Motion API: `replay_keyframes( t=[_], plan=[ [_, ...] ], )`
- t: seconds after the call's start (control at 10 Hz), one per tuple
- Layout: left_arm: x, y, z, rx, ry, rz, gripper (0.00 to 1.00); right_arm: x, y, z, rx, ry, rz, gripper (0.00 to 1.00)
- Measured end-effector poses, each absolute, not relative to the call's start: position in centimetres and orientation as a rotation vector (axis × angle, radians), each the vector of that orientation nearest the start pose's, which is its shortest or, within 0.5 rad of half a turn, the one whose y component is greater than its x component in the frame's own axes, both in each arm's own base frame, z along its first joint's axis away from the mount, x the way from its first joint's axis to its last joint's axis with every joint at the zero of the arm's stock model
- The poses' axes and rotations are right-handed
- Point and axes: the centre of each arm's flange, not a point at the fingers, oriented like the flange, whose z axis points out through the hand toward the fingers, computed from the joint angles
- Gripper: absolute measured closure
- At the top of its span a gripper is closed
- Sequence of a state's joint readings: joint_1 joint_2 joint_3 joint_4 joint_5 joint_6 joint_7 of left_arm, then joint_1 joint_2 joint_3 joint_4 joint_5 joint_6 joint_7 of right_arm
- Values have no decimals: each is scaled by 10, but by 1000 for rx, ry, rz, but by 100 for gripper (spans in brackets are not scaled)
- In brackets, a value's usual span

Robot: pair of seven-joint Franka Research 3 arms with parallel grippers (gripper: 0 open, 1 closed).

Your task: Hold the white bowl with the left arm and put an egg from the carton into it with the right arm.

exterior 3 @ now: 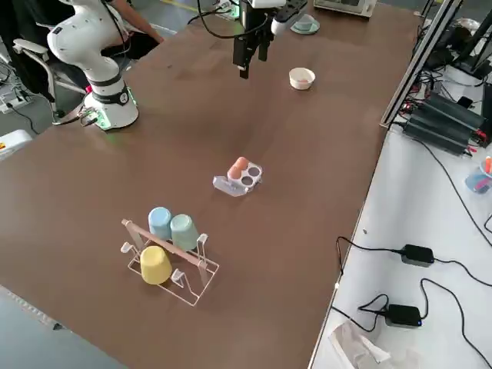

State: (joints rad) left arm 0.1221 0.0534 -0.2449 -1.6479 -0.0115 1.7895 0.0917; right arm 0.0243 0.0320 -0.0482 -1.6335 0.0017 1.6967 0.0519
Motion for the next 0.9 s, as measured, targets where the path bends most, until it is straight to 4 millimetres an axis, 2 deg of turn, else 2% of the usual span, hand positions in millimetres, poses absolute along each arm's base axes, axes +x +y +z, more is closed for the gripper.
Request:
replay_keyframes(
  t=[0.2,0.4,0.7,0.9],
  plan=[
    [581,-73,612,-3118,348,-179,0,574,-11,588,-3138,118,-51,0],
    [579,-70,612,-3125,318,-127,0,574,-6,589,-3136,142,-53,0],
    [580,-64,605,-3130,293,-56,0,573,15,589,-3133,167,-54,0],
    [583,-62,610,-3130,281,-54,0,573,23,590,-3131,185,-55,0]
  ],
)
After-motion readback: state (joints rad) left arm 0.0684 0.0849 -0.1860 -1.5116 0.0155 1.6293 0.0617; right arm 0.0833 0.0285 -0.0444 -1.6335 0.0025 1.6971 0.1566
